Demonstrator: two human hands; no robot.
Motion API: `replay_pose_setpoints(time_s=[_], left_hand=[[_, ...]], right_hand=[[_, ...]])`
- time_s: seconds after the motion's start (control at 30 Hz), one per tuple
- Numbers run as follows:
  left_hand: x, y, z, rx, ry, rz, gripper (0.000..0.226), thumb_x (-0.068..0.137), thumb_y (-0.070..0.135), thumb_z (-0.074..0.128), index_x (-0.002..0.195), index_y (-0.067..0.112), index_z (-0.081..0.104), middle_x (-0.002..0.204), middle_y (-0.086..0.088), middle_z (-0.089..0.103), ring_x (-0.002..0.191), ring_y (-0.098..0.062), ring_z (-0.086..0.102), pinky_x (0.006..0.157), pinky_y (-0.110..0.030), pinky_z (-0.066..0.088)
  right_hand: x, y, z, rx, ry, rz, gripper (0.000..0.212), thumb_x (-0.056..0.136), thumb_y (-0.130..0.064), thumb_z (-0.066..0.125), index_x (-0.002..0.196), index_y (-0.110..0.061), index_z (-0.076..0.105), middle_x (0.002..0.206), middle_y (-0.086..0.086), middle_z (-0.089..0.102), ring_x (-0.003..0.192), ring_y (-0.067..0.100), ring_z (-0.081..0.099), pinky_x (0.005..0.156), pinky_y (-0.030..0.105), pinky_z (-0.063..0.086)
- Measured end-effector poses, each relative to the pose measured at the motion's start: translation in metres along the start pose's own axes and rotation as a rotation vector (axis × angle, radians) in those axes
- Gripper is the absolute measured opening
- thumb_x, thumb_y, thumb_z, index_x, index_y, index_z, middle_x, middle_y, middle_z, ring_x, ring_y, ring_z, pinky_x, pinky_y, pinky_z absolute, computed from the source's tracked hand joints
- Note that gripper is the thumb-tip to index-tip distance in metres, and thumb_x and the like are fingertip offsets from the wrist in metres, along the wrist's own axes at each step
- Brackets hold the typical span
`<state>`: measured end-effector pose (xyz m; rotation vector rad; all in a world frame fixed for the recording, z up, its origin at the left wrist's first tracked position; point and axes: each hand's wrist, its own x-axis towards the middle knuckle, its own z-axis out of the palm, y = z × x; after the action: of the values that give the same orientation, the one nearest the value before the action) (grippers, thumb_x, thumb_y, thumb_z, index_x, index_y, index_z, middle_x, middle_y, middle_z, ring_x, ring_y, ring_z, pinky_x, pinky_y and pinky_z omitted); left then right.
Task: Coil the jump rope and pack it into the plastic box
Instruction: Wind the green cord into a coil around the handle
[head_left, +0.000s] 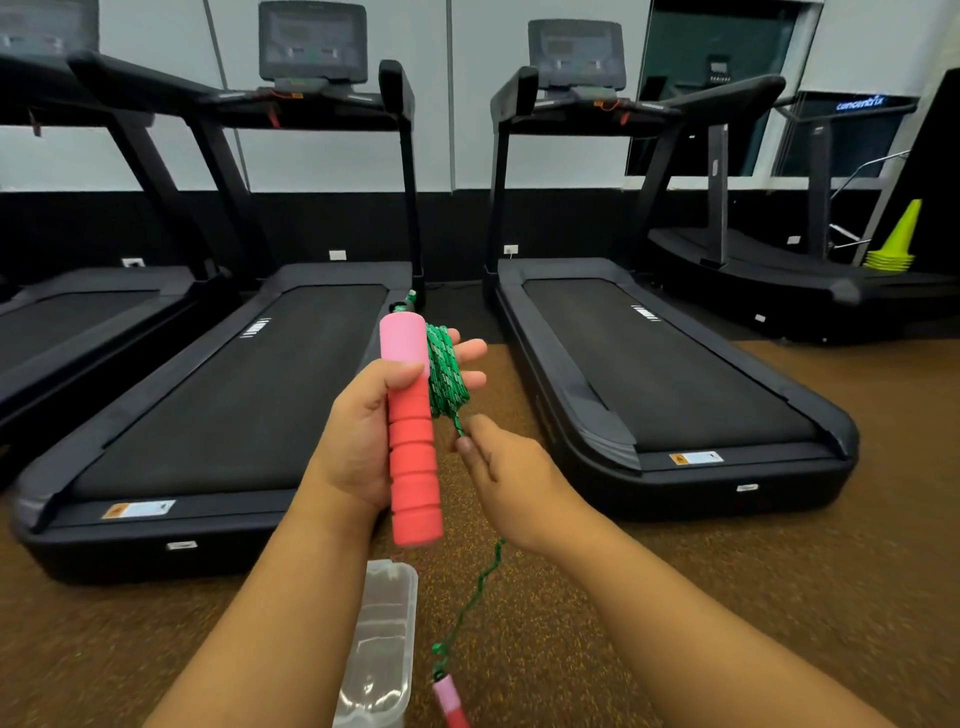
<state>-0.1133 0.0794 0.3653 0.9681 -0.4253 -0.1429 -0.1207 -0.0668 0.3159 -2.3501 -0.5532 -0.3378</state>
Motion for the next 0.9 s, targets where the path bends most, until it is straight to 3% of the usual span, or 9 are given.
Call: replay_pose_setpoints(time_s=[0.17,0.3,0.4,0.5,0.67,0.73,0.9], left_hand=[[0.006,-0.005,-0.009,0.060,0.058,-0.012,0.062,0.074,0.021,0.051,0.132,0.002,0.048,0.128,-0.017,0.062,0.103,-0.024,0.065,0.098,-0.043,0.044],[0.010,-0.007,-0.012,0.210,0.151,-0.007,0.055,0.074,0.019,0.049,0.127,0.004,0.051,0.124,-0.016,0.065,0.103,-0.025,0.065,0.099,-0.044,0.044],[0.011,-0.007,-0.010,0.294,0.149,-0.007,0.052,0.072,0.019,0.051,0.123,0.004,0.053,0.121,-0.016,0.066,0.096,-0.025,0.062,0.092,-0.045,0.047],[0.013,-0.005,-0.007,0.361,0.114,-0.037,0.047,0.071,0.020,0.053,0.116,0.006,0.057,0.118,-0.016,0.068,0.093,-0.025,0.061,0.087,-0.045,0.048],[0.014,-0.002,0.000,0.584,0.053,-0.109,0.040,0.063,0.028,0.063,0.099,0.012,0.061,0.080,-0.004,0.060,0.061,-0.010,0.054,0.055,-0.026,0.045],[0.014,-0.003,0.001,0.594,0.038,-0.134,0.032,0.064,0.026,0.061,0.093,0.012,0.061,0.072,-0.003,0.060,0.055,-0.008,0.054,0.051,-0.023,0.044],[0.016,-0.001,0.001,0.579,-0.032,-0.138,0.058,0.058,0.031,0.064,0.108,0.003,0.060,0.086,-0.012,0.069,0.074,-0.021,0.061,0.074,-0.038,0.047]], right_hand=[[-0.002,-0.003,0.001,-0.142,-0.046,-0.062,0.019,0.101,-0.032,0.039,0.091,-0.016,0.042,0.083,0.001,0.050,0.077,0.027,0.049,0.067,0.040,0.043],[0.002,-0.005,-0.005,-0.232,-0.044,-0.129,0.015,0.100,-0.029,0.043,0.088,-0.021,0.039,0.086,-0.003,0.046,0.079,0.022,0.048,0.067,0.036,0.040],[0.010,-0.002,-0.013,-0.273,-0.013,-0.176,0.018,0.100,-0.029,0.043,0.104,-0.014,0.052,0.092,0.003,0.052,0.087,0.028,0.055,0.073,0.042,0.046],[0.017,-0.002,-0.023,-0.291,0.008,-0.215,0.022,0.099,-0.028,0.046,0.115,-0.017,0.054,0.095,0.001,0.052,0.090,0.026,0.055,0.073,0.036,0.044],[0.027,-0.005,-0.047,-0.251,0.073,-0.225,0.014,0.091,-0.029,0.061,0.098,-0.018,0.056,0.088,-0.004,0.051,0.080,0.017,0.050,0.070,0.035,0.043],[0.030,-0.005,-0.054,-0.228,0.078,-0.211,0.012,0.088,-0.028,0.064,0.095,-0.018,0.059,0.088,-0.004,0.052,0.080,0.016,0.053,0.071,0.037,0.046],[0.037,0.000,-0.063,-0.226,0.144,-0.200,0.007,0.093,-0.019,0.059,0.098,-0.016,0.062,0.087,-0.004,0.046,0.078,0.014,0.047,0.069,0.029,0.043]])
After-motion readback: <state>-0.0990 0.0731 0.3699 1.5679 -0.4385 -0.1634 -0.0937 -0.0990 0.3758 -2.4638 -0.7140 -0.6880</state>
